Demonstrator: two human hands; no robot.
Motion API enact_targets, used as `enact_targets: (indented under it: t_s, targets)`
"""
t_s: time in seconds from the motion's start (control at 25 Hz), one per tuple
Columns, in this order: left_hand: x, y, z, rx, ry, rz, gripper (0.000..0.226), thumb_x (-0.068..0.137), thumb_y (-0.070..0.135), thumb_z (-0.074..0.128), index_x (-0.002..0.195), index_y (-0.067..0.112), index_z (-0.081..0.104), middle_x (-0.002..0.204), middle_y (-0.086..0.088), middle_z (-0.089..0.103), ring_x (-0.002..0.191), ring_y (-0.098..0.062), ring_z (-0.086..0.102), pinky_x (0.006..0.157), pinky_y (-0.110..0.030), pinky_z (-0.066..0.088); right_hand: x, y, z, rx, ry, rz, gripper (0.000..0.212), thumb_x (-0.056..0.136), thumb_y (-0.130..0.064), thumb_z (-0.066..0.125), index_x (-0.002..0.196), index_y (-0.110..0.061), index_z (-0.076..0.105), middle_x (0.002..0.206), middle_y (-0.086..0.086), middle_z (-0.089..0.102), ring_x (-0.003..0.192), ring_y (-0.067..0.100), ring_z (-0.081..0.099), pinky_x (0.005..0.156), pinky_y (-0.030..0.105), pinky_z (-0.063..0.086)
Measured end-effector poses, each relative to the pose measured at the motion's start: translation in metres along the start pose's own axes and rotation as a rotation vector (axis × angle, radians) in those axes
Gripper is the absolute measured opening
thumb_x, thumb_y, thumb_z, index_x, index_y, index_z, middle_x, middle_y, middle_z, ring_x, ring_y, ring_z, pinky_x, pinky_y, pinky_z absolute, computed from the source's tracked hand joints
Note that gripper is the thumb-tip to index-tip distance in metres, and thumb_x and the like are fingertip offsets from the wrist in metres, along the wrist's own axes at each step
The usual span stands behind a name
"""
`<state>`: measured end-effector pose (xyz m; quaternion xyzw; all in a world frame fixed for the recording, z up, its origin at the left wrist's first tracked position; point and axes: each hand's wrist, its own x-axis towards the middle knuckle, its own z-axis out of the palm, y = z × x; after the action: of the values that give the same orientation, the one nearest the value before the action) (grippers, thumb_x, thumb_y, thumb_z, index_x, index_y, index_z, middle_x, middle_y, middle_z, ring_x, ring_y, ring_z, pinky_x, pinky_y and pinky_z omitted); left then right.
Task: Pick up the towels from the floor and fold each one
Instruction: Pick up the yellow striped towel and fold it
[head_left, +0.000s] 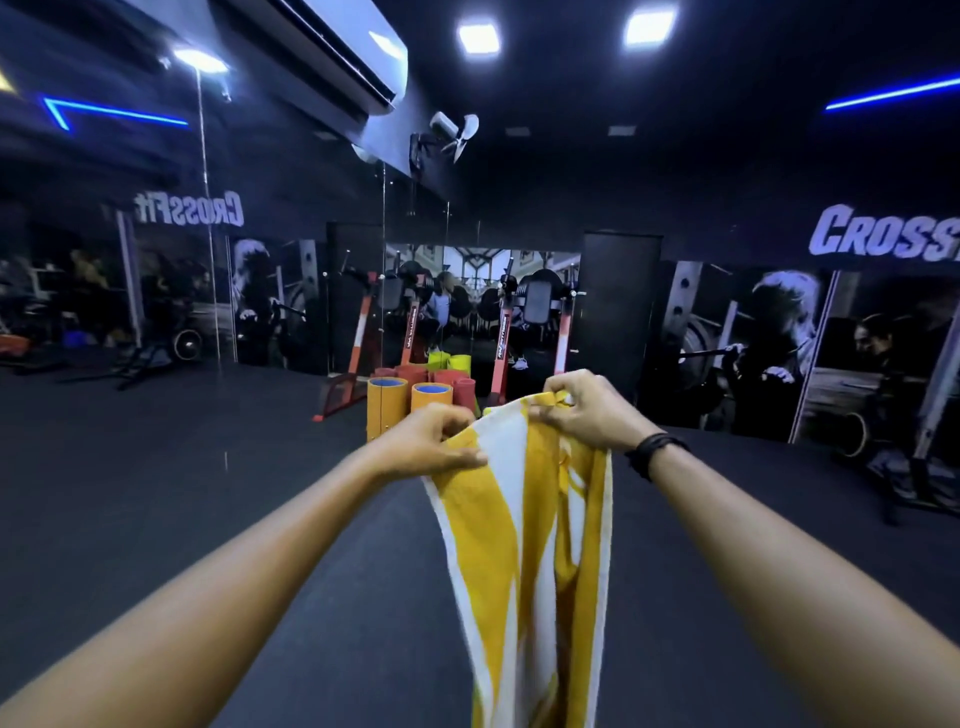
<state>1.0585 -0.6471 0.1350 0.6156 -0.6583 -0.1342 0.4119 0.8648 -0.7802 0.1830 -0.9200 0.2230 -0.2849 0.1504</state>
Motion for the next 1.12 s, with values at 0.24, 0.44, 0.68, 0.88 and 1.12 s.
enact_targets:
  t_s: [0.24, 0.44, 0.68, 0.88, 1.12]
  targets:
    - [0.006, 0.018, 0.032, -0.657, 0.364, -0.316, 0.016, 0.086, 0.015, 0.069, 0.077, 0.004, 0.063, 0.071, -0.007, 0.063, 0.062, -0.016, 0.060, 0.053, -0.023, 0.050, 0.002, 0.014, 0.010, 0.358, 0.156, 0.304, 0.035, 0.079, -0.031, 0.076, 0.096, -0.017, 0.048, 0.092, 0.006, 0.059, 0.082, 0.020, 0.058, 0.069, 0.036, 0.048]
    - [0.020, 0.043, 0.053, -0.870, 0.423, -0.380, 0.013, 0.081, -0.005, 0.069, 0.093, -0.003, 0.065, 0.075, -0.012, 0.067, 0.055, -0.014, 0.068, 0.053, -0.023, 0.057, -0.006, -0.008, 0.018, 0.572, -0.024, 0.226, 0.020, 0.082, 0.000, 0.071, 0.090, -0.008, 0.054, 0.072, 0.010, 0.060, 0.053, 0.015, 0.056, 0.050, 0.023, 0.048]
    - [0.027, 0.032, 0.071, -0.515, 0.539, -0.376, 0.012, 0.087, 0.018, 0.069, 0.093, 0.009, 0.074, 0.081, -0.008, 0.074, 0.082, -0.025, 0.072, 0.080, -0.041, 0.059, -0.012, -0.012, 0.015, 0.535, 0.038, 0.287, 0.016, 0.075, 0.005, 0.076, 0.083, -0.001, 0.064, 0.076, 0.022, 0.071, 0.063, 0.028, 0.072, 0.064, 0.039, 0.060]
    - [0.020, 0.037, 0.085, -0.372, 0.469, -0.260, 0.026, 0.094, 0.035, 0.056, 0.083, 0.021, 0.074, 0.086, -0.009, 0.075, 0.090, -0.025, 0.070, 0.087, -0.049, 0.054, -0.011, -0.011, 0.017, 0.565, 0.053, 0.363, 0.019, 0.073, 0.003, 0.078, 0.085, -0.001, 0.064, 0.081, 0.020, 0.068, 0.065, 0.031, 0.072, 0.062, 0.036, 0.060]
    - [0.009, 0.028, 0.098, -0.081, 0.450, -0.061, 0.012, 0.075, 0.024, 0.079, 0.081, 0.016, 0.073, 0.073, -0.002, 0.072, 0.075, -0.020, 0.069, 0.066, -0.043, 0.056, -0.013, -0.006, 0.011, 0.754, -0.083, 0.430, 0.007, 0.087, 0.002, 0.064, 0.089, -0.003, 0.060, 0.076, 0.015, 0.065, 0.058, 0.020, 0.067, 0.055, 0.030, 0.060]
